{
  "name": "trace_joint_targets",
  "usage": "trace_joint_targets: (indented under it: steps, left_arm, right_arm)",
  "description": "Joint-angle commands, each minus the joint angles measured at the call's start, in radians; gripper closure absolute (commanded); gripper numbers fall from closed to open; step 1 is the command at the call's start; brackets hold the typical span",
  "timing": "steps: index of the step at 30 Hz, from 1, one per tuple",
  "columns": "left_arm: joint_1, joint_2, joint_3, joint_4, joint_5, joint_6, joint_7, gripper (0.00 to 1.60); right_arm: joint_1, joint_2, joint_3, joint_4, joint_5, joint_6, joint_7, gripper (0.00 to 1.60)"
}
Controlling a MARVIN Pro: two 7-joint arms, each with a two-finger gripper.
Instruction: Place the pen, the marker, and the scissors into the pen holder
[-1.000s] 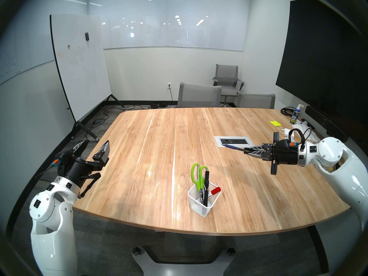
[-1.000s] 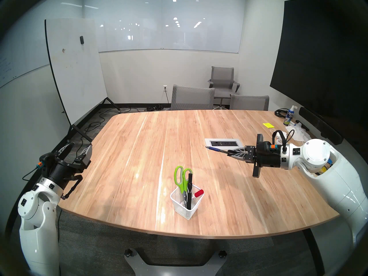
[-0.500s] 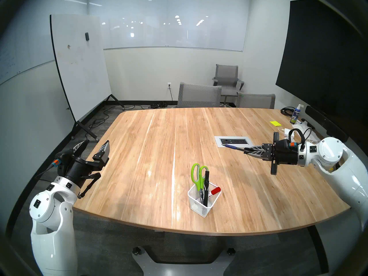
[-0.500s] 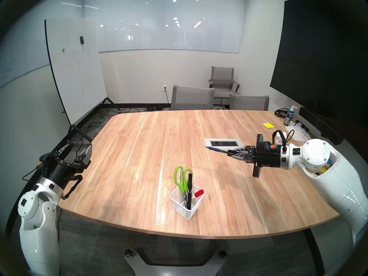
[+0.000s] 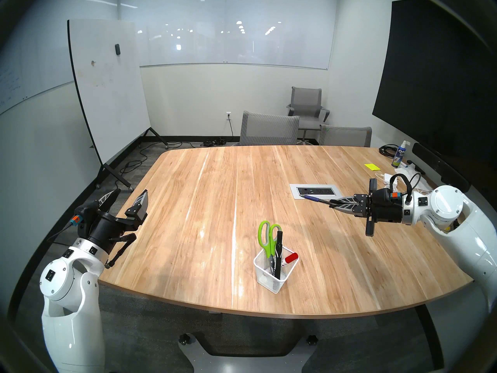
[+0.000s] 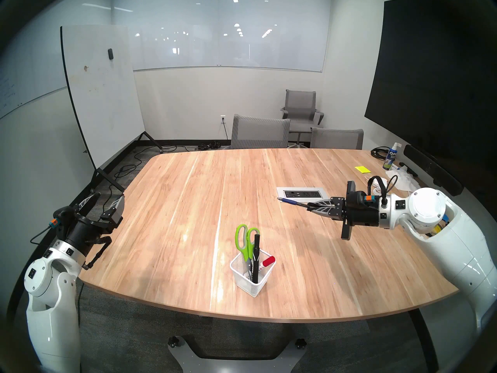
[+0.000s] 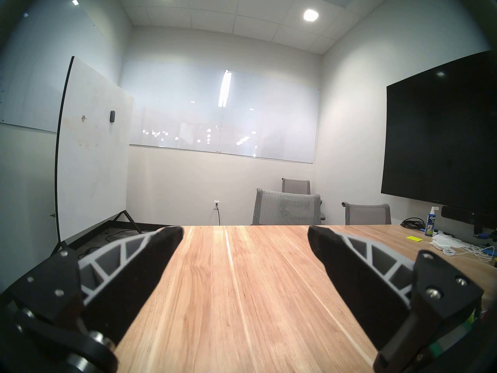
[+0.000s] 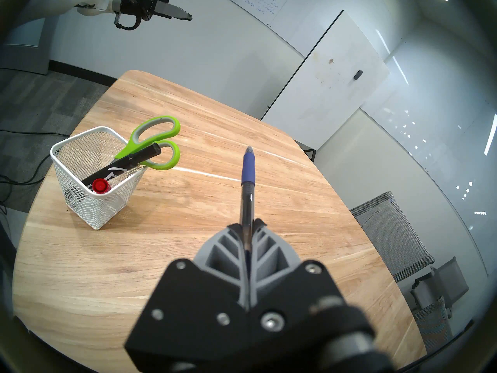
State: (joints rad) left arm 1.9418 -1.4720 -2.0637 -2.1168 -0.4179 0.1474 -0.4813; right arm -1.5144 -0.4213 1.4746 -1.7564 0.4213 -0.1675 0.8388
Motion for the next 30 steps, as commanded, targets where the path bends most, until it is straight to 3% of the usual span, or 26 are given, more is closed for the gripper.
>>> trace_joint_targets:
  steps: [1,30]
  left_arm:
    - [-0.002,0.000,0.000,-0.022,-0.002,0.001,-0.001,0.00]
    - [-0.007,-0.008,-0.003,-0.022,0.005,0.004,-0.009,0.00]
  right_arm:
    - [0.014,0.003,0.011,-0.005,0.002,-0.001,-0.003,1.60]
    - [0.014,0.003,0.011,-0.005,0.002,-0.001,-0.003,1.60]
